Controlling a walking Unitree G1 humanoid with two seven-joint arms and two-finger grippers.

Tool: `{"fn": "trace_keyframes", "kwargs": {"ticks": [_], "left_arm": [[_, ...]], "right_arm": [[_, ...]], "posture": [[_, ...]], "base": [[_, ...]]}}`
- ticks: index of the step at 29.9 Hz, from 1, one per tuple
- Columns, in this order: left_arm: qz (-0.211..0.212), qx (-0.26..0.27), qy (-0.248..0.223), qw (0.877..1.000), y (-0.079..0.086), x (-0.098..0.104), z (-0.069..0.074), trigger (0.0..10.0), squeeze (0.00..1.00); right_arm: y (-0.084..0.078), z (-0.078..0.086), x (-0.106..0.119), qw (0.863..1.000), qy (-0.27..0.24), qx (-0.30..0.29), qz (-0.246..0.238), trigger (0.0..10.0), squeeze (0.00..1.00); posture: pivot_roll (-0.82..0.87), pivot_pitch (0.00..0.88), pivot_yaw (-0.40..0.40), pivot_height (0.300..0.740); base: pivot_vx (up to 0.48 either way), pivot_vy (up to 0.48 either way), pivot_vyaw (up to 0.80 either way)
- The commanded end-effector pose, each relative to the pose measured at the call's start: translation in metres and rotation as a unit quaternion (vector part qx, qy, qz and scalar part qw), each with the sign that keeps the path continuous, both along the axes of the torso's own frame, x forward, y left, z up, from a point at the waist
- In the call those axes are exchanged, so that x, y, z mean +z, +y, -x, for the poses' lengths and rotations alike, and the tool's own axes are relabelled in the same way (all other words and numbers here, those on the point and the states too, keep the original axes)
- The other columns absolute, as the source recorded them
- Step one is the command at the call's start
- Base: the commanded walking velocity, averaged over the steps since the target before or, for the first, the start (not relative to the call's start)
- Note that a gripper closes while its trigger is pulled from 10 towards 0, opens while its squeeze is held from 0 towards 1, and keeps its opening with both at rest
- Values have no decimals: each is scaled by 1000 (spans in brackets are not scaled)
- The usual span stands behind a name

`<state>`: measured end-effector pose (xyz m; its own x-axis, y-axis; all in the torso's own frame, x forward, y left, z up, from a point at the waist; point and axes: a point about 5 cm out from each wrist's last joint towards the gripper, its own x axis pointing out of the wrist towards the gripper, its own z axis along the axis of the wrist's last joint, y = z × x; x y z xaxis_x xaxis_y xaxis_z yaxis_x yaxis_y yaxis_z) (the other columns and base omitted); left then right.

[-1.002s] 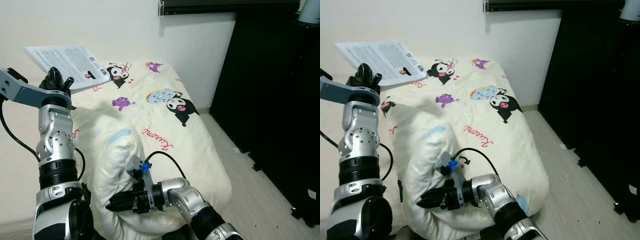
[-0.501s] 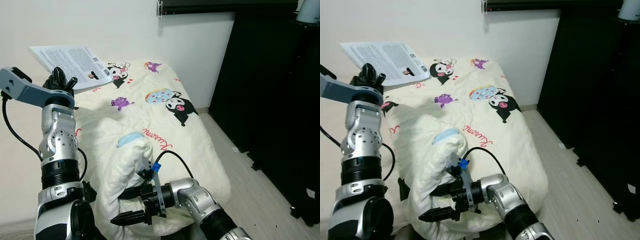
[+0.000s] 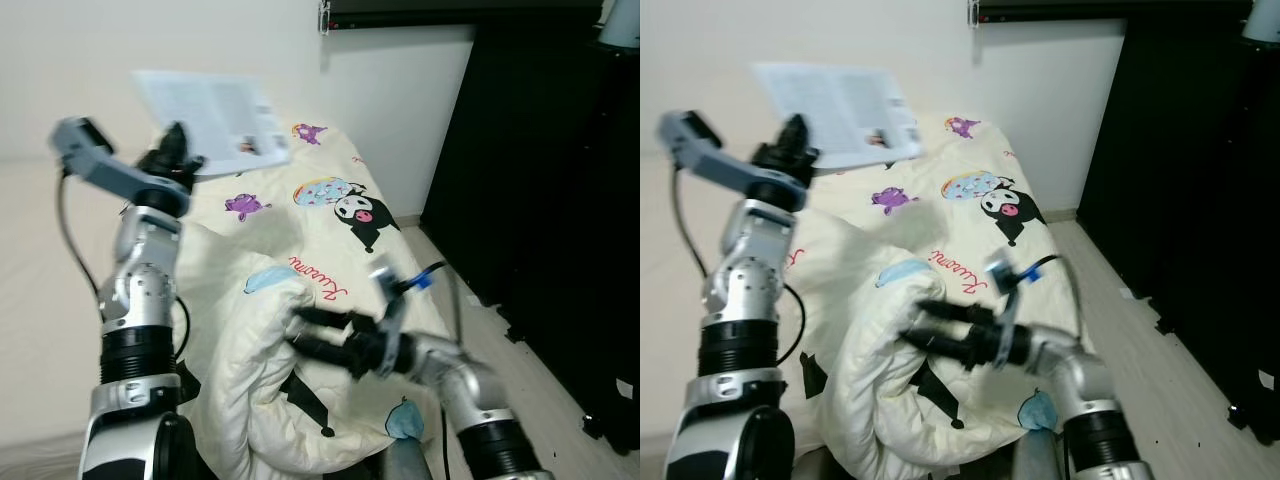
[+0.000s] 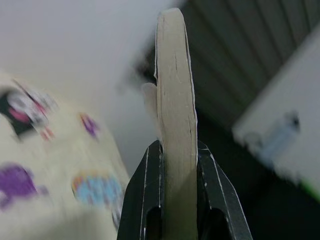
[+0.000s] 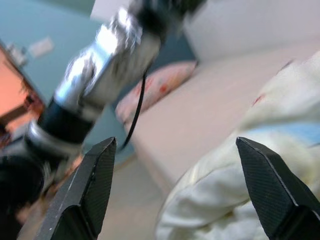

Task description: Clean up the room

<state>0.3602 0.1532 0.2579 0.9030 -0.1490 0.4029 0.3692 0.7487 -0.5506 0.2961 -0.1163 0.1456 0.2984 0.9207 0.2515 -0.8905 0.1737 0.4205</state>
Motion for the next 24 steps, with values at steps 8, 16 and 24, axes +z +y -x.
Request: {"fn": "trace_keyframes", "kwargs": {"ticks": [8, 16, 24], "left_arm": [[-152, -44, 247, 956, -31, -90, 1, 1961, 0], [-369, 125, 303, 869, 47, -103, 6, 2588, 0], [-611, 262, 224, 713, 108, -26, 19, 2196, 0]], "right_arm": [[-26, -6, 36, 996, -47, -66, -28, 10000, 0], [-25, -7, 28, 996, -32, -87, 7, 10000, 0], [-19, -9, 24, 996, -19, -86, 14, 10000, 0]], "posture": [[-110, 0, -20, 525], [-98, 0, -19, 525], [-80, 0, -23, 525]], "base": [[0, 0, 0], [0, 0, 0], [0, 0, 0]]}}
